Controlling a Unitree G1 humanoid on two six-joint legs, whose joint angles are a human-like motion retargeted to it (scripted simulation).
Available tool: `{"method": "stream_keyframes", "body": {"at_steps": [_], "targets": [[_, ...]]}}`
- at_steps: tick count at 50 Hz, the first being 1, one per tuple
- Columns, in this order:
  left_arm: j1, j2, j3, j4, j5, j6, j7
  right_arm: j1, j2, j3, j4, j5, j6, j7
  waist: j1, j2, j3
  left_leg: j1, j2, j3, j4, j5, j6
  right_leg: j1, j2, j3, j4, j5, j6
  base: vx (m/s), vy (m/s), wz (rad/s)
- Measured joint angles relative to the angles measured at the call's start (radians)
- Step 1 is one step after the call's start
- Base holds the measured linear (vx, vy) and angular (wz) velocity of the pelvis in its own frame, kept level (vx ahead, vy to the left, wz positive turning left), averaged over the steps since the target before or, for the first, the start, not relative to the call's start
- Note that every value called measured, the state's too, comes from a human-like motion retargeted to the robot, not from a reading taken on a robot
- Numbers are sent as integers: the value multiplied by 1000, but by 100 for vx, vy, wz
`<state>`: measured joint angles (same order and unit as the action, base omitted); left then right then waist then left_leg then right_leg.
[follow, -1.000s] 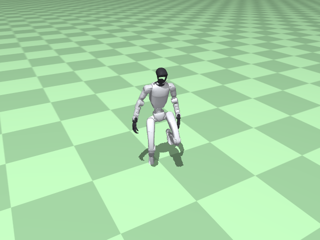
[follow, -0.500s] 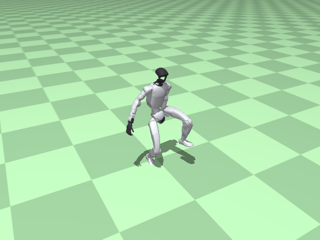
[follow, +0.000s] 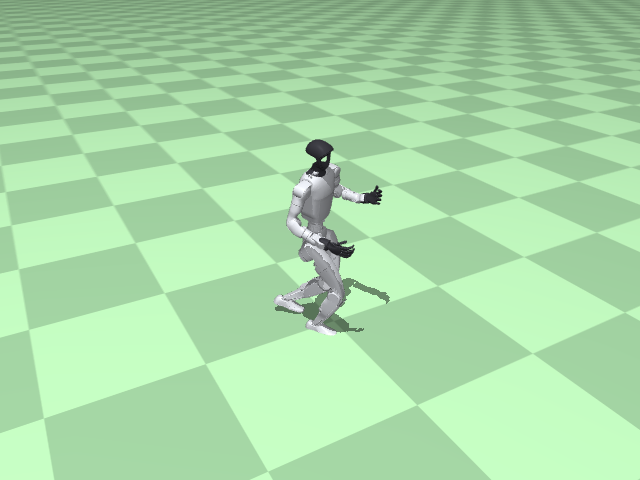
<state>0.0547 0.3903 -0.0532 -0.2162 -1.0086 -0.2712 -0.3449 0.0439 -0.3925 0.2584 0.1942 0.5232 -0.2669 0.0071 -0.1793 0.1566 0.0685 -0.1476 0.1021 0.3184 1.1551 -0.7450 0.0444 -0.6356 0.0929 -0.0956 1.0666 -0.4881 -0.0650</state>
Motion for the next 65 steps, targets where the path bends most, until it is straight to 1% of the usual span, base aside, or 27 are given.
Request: {"method": "stream_keyframes", "body": {"at_steps": [2,3,5,7,9,10,12,15,18,20,23,27,29,32,35,37,39,40,42,45,49,53,55,57,58,60,65], "targets": [[-18,4,-33,-103,-83,29,-82,23,-45,23,-103,-7,7,40,-40,-15,4,46,-38,19,-170,-40,7,-6,-35,-5,-3,24,22,-16,-8,168],[-22,3,-51,-149,-118,42,-113,36,-66,33,-147,-9,11,55,-54,-24,2,57,-52,27,-234,-31,8,-11,-40,11,-12,50,50,-16,-6,162],[-19,-5,-83,-230,-185,69,-169,60,-101,50,-215,-16,16,76,-64,-38,-5,50,-71,24,-310,46,-10,-11,-32,45,-37,92,90,-15,-5,136],[-9,-21,-108,-286,-233,83,-197,80,-126,56,-260,-28,16,84,-47,-39,-10,4,-72,-9,-281,104,-24,6,-22,52,-56,125,93,-14,-4,94],[7,-44,-126,-314,-266,89,-197,95,-138,53,-293,-34,12,81,-17,-39,-9,-51,-49,-32,-160,121,-19,29,-11,53,-59,138,83,-14,-2,79],[19,-57,-131,-321,-277,91,-195,100,-140,52,-306,-40,8,76,-1,-44,-7,-74,-34,-35,-83,122,-9,39,-8,54,-50,128,72,-12,0,80],[47,-82,-131,-322,-288,100,-188,97,-145,35,-335,-56,0,60,30,-38,-6,-116,20,-39,100,94,32,63,-2,47,-39,67,41,-8,2,88],[95,-117,-125,-303,-284,125,-182,69,-156,1,-374,-87,-7,34,71,-16,6,-155,109,-63,358,30,93,88,8,22,-3,-92,-31,-5,4,78],[143,-158,-124,-264,-275,159,-204,4,-169,-16,-404,-111,-19,13,98,15,38,-170,159,-99,491,-23,126,104,6,-16,30,-186,-67,-5,5,66],[170,-184,-125,-231,-274,172,-226,-37,-168,-14,-424,-115,-31,11,111,32,53,-169,173,-112,505,-45,128,124,-3,-43,25,-201,-68,-6,6,60],[207,-198,-134,-196,-289,180,-248,-61,-149,0,-476,-110,-51,26,134,43,50,-143,174,-121,426,-63,111,164,-19,-75,-37,-166,-49,-9,6,47],[206,-194,-160,-167,-306,162,-230,-75,-132,30,-548,-114,-70,43,151,46,34,-79,144,-133,201,-97,74,210,-40,-110,-147,-96,-14,-14,6,48],[174,-192,-177,-156,-304,148,-211,-88,-128,50,-571,-122,-79,47,144,25,28,-48,100,-137,53,-110,65,214,-71,-118,-188,-69,4,-21,5,67],[94,-194,-210,-149,-283,121,-180,-115,-126,89,-585,-142,-88,45,118,-35,16,-11,-8,-143,-187,-122,72,190,-151,-117,-215,-43,30,-25,8,87],[-28,-198,-254,-156,-238,86,-145,-149,-130,131,-574,-149,-87,42,86,-114,4,9,-126,-145,-406,-111,104,134,-250,-100,-214,-28,53,-27,12,96],[-124,-202,-290,-169,-195,61,-116,-171,-132,155,-558,-146,-85,38,70,-152,0,5,-177,-151,-503,-99,123,94,-295,-88,-212,-12,64,-28,15,84],[-220,-206,-330,-188,-155,41,-93,-191,-134,176,-535,-137,-85,35,55,-176,-1,-9,-207,-162,-563,-82,132,58,-316,-72,-215,14,79,-26,16,70],[-267,-208,-349,-197,-136,32,-79,-202,-135,184,-522,-130,-85,33,48,-183,-1,-18,-216,-169,-587,-71,134,41,-319,-62,-220,29,87,-24,16,63],[-344,-213,-385,-222,-116,21,-66,-215,-141,196,-499,-128,-90,25,33,-189,0,-41,-222,-181,-602,-55,128,12,-307,-29,-223,24,100,-22,15,57],[-431,-216,-432,-256,-87,7,-44,-229,-152,203,-472,-135,-99,15,11,-192,-4,-76,-226,-195,-604,-40,121,-20,-288,19,-204,-21,100,-18,13,47],[-490,-213,-473,-279,-56,10,-35,-242,-155,190,-461,-151,-127,-6,-11,-196,-16,-100,-245,-213,-613,-29,120,-28,-291,58,-118,-77,84,-10,8,34],[-501,-192,-494,-271,-29,10,-33,-247,-133,151,-502,-158,-160,-42,-11,-210,-29,-88,-272,-222,-642,-18,125,9,-293,72,-61,-120,76,-1,1,5],[-487,-183,-494,-267,-15,4,-29,-252,-119,131,-532,-158,-176,-61,-5,-222,-33,-96,-281,-211,-609,-28,125,28,-298,76,-36,-138,77,1,-2,-9],[-484,-160,-491,-268,-1,-12,-14,-277,-107,106,-573,-162,-191,-95,7,-223,-39,-79,-276,-206,-644,-19,129,61,-281,62,-78,-142,75,5,-4,-27],[-473,-158,-488,-269,6,-19,-8,-284,-102,99,-585,-162,-199,-104,12,-230,-41,-86,-278,-196,-620,-27,128,67,-287,61,-73,-151,77,4,-5,-33],[-467,-131,-479,-280,23,-41,20,-317,-91,87,-612,-164,-212,-137,28,-226,-50,-72,-265,-187,-659,-17,130,97,-267,42,-140,-151,72,7,-6,-40],[-427,-83,-449,-299,64,-80,62,-354,-79,79,-660,-165,-244,-180,59,-231,-63,-82,-248,-149,-623,-32,126,122,-261,34,-193,-182,70,7,-6,-36]]}}
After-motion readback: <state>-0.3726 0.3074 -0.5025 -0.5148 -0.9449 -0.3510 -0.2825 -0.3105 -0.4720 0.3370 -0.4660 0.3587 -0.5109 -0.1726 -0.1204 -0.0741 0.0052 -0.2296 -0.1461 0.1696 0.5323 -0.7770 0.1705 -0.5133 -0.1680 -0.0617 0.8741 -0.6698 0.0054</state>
